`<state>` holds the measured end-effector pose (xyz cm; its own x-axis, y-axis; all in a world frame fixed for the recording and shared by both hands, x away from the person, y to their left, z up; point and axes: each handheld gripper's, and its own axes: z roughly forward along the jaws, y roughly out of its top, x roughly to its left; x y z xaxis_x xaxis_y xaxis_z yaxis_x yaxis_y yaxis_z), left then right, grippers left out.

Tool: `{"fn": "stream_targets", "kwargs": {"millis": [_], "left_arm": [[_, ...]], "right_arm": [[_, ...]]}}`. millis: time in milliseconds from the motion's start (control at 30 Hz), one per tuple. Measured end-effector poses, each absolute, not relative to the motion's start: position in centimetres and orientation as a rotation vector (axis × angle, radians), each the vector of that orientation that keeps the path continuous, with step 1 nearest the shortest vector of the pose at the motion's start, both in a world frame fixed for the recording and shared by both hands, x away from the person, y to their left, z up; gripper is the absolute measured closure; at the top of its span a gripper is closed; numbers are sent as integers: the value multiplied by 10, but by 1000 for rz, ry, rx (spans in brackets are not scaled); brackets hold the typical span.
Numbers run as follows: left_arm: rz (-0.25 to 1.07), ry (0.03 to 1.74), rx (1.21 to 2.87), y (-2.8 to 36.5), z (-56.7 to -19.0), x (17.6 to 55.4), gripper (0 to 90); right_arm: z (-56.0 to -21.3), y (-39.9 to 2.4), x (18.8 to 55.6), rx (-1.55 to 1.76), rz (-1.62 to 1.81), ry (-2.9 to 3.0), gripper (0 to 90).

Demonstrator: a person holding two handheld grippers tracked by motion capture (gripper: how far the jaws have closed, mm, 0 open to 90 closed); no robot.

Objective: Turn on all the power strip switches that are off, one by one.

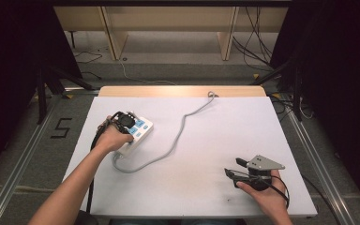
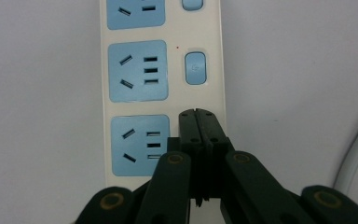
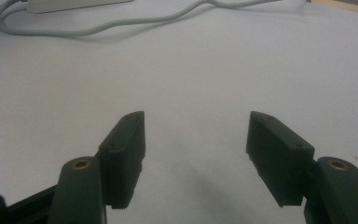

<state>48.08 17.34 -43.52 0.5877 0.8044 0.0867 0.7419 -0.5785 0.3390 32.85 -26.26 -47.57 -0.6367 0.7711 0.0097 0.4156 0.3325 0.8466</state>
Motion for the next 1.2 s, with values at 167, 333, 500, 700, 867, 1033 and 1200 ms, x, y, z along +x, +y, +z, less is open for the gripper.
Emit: {"fn": "stream_targets", "kwargs": {"millis": [167,333,500,700,867,1033,1200], "left_arm": [[361,1265,2567,171,-435,479,897],[362,1266,2569,171,-435,480,897],[353,1273,2559,172,-436,480,897],[348,1282,2557,171,-436,481,897],[363,1270,2582,169,-436,481,898],[364,1274,2589,168,-436,481,897],[362,1270,2582,169,-436,481,897]], "right_arm": [[-476,-263,328,1047,1227,2206,384],[-476,-262,329,1046,1225,2208,384],[-476,-262,329,1046,1225,2208,384],[-476,-262,329,1042,1222,2212,383],[-476,-262,329,1041,1225,2210,384],[-476,-262,329,1040,1225,2211,383],[-476,-262,329,1049,1225,2207,383]]}}
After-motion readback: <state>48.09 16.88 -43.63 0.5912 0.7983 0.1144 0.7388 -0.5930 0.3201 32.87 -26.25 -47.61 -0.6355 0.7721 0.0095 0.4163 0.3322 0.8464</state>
